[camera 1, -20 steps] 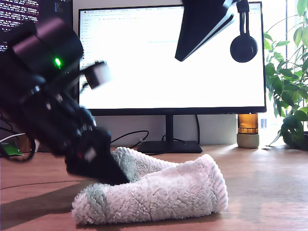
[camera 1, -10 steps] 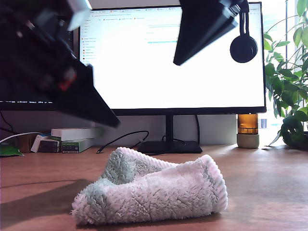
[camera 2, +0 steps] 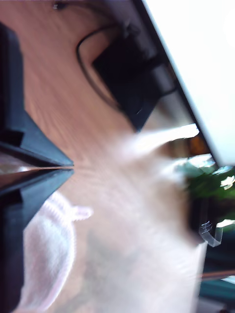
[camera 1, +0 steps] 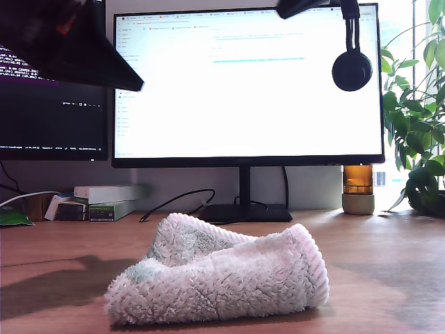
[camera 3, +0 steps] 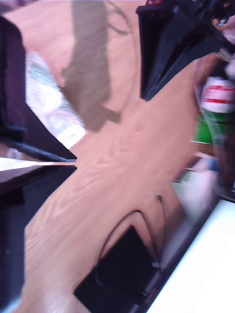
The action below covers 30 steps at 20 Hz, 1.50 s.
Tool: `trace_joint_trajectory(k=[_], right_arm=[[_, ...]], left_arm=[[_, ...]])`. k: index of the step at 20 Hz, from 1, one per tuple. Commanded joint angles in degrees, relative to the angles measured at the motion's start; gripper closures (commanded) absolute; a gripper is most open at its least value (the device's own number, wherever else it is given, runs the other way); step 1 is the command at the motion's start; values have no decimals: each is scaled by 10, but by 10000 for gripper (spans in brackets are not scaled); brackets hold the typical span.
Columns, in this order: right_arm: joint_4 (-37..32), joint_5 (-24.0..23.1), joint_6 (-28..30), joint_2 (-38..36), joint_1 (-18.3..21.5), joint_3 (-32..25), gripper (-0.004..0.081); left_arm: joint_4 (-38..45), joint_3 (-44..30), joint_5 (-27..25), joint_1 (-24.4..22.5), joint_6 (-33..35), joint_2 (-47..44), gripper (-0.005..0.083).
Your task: Fold the tea towel to a neat square and place it to the right
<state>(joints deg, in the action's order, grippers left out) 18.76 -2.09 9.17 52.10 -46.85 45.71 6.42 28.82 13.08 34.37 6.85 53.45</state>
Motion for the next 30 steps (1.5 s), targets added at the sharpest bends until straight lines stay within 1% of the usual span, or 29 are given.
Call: trace_joint_trajectory(k=[1,2,4,6,8,12,14,16,19,22,25,30], right_arm=[[-70,2,-3,0,1,-74,782],[-116,2,-4,0,1,-106,782],[-231,8,-4,7,1,-170,782],[-342,11,-4,29,1,-216,782],[-392,12,-17,69,7,-230,782],[-477,32,-18,169,9,-230,782],[-500,33,-20,211,10,-230,782],[-507,41,-30,246,13,-230,782],[-528,53,-34,291,19,-230,782],[-537,63,-34,318,27,-230,782],[-537,76,-34,329,30,-230,782],[-528,78,-32,341,31,-230,782]], left_arm=[[57,-67,-1,-1,-21,-5,797],[92,-91,-1,-1,-33,-6,798],[146,-131,-1,1,-41,-5,797],[183,-149,0,5,-41,9,797],[215,-150,0,5,-40,46,797],[319,-150,14,10,-39,143,797],[369,-149,21,10,-39,194,797],[414,-145,40,11,-39,242,797],[447,-125,73,18,-39,310,797],[450,-98,90,29,-38,366,797],[458,-71,89,30,-36,410,797],[441,-33,80,30,-34,475,797]])
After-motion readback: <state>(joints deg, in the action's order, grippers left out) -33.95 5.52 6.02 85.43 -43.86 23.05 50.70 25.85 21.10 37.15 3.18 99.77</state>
